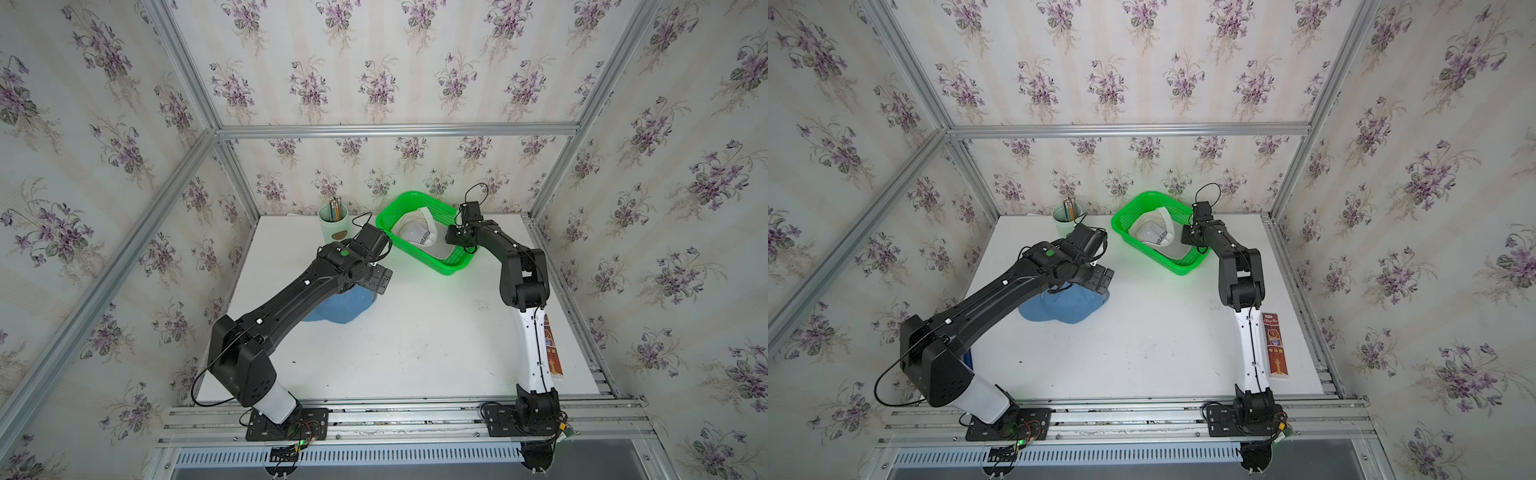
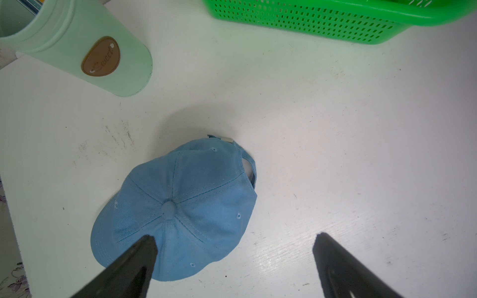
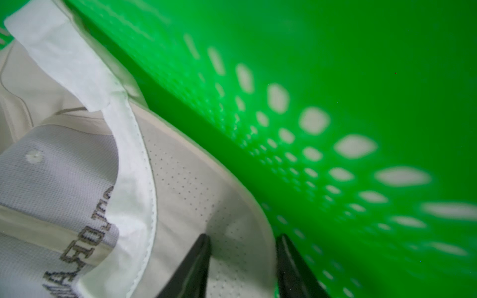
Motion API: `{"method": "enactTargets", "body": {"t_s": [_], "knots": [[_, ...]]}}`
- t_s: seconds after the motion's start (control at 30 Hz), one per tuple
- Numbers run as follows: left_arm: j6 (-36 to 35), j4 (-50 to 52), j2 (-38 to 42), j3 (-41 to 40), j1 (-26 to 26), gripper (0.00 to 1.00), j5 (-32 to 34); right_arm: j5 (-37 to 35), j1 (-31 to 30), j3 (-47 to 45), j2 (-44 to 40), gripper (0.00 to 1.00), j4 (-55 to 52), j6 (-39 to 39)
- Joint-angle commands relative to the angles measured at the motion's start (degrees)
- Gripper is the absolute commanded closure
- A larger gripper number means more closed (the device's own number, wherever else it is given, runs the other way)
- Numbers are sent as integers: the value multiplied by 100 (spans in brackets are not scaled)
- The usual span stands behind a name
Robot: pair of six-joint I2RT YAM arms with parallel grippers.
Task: Turn the baseball cap inside out
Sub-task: Pick up the baseball cap from the basket.
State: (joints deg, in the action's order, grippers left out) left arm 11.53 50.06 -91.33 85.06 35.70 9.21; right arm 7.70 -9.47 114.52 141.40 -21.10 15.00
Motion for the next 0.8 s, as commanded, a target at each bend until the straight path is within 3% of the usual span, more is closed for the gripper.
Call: {"method": "enactTargets", "body": {"t_s": [0.0,0.1,0.2,0.43,0.77], "knots": [[-32,18,-15,59,-2,1,54,511,1,-374,-197,80,237,213],[-41,37,-36,80,-2,1,69,859,63,-1021,-604,94,951,471],[-42,35,-60,90,-2,1,62,1201,131,-1701,-1077,100,1701,745],[-6,37,-81,152,-2,1,32,1670,202,-2576,-1973,100,2614,1111],[144,79,-175,445,-3,1,46,1899,205,-3374,-3199,100,3083,1367]]}}
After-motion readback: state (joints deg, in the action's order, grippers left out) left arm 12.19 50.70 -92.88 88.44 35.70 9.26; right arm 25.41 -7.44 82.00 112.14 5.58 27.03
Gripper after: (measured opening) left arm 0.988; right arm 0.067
